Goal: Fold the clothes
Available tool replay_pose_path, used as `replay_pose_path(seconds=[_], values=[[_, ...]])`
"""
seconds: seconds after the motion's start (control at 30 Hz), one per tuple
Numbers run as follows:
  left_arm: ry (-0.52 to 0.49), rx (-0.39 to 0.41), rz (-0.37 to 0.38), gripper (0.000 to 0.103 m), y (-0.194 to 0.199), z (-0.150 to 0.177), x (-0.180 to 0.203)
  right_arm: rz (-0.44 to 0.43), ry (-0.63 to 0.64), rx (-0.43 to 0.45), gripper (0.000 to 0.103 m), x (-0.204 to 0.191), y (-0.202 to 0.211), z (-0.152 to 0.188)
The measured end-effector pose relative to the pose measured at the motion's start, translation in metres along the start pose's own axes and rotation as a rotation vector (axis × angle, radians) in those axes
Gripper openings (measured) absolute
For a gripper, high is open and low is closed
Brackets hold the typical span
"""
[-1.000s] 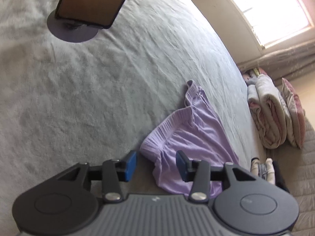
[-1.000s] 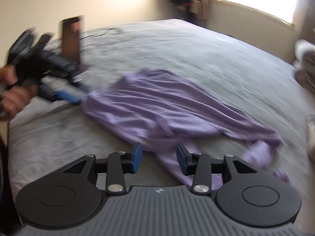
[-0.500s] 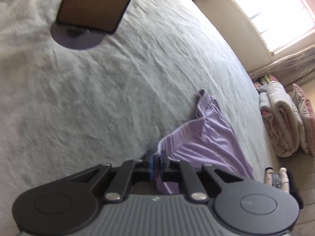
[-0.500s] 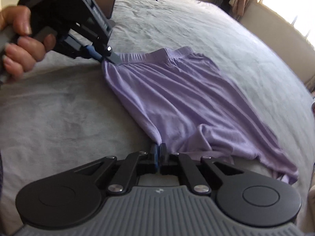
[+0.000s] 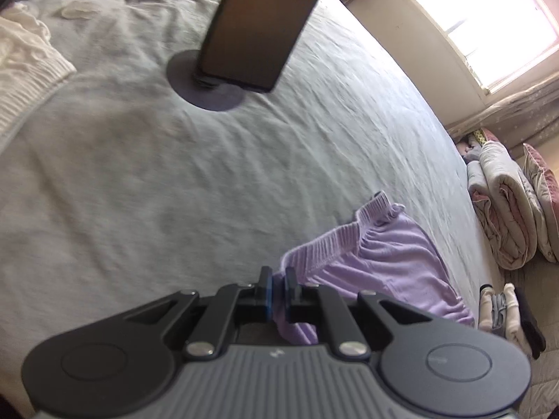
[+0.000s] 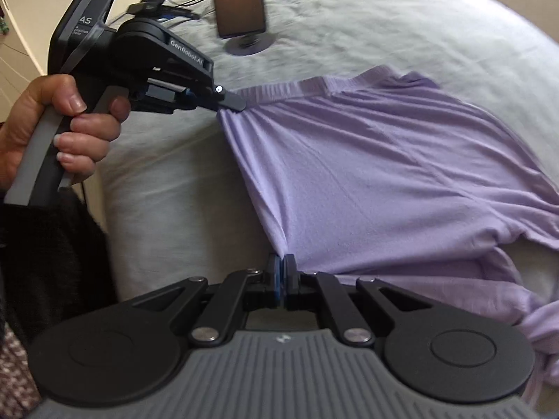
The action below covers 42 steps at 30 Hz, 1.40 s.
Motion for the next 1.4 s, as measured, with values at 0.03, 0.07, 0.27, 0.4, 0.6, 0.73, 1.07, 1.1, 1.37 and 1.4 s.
replay_pose_path(seconds=[0.03, 0.07, 0.27, 0.4, 0.6, 0.73, 1.07, 1.1, 1.37, 1.4], values=[[-0.003, -0.005, 0.002, 0.006, 0.001, 0.000, -0.003, -0.010, -0.004, -0.008, 0.002, -0.004, -0.002, -0.001], [-0.004, -0.014, 0.008, 0.006, 0.001, 0.002, -0.007, -0.011, -0.005, -0.014, 0.002, -0.007, -0.004, -0.001], [0.004, -0.030, 0.078, 0.011, 0.000, 0.005, -0.015, 0.010, -0.038, -0.033, 0.014, -0.003, -0.010, -0.006], [0.015, -0.027, 0.102, 0.021, -0.001, 0.005, -0.014, 0.004, -0.131, -0.016, 0.016, 0.011, 0.003, -0.022], [-0.010, -0.011, 0.109, 0.021, -0.002, 0.005, -0.010, 0.018, -0.253, 0.030, 0.038, 0.035, 0.007, -0.071], [-0.143, 0.026, 0.075, 0.011, -0.002, 0.006, 0.001, 0.020, -0.336, 0.040, 0.038, 0.046, -0.010, -0.109], [-0.634, 0.059, 0.137, 0.007, 0.006, 0.037, 0.054, 0.103, -0.442, -0.010, 0.038, 0.070, -0.054, -0.168], [-0.676, 0.049, 0.152, 0.007, 0.006, 0.043, 0.058, 0.106, -0.446, -0.016, 0.038, 0.072, -0.056, -0.171], [-0.918, -0.037, 0.237, 0.007, 0.002, 0.082, 0.084, 0.159, -0.422, -0.086, 0.038, 0.078, -0.074, -0.170], [-0.922, -0.041, 0.237, 0.007, 0.002, 0.083, 0.084, 0.166, -0.423, -0.093, 0.038, 0.079, -0.077, -0.169]])
Point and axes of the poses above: each gripper's, at about its wrist camera, not at the fingertips, and y roughly against the way its jaws point, x to its right, z to its underside, the point moved 8 cm from there along -y, roughly the way its jaws point, and after that the axes turned 11 degrees about z, right-handed, at the moved point
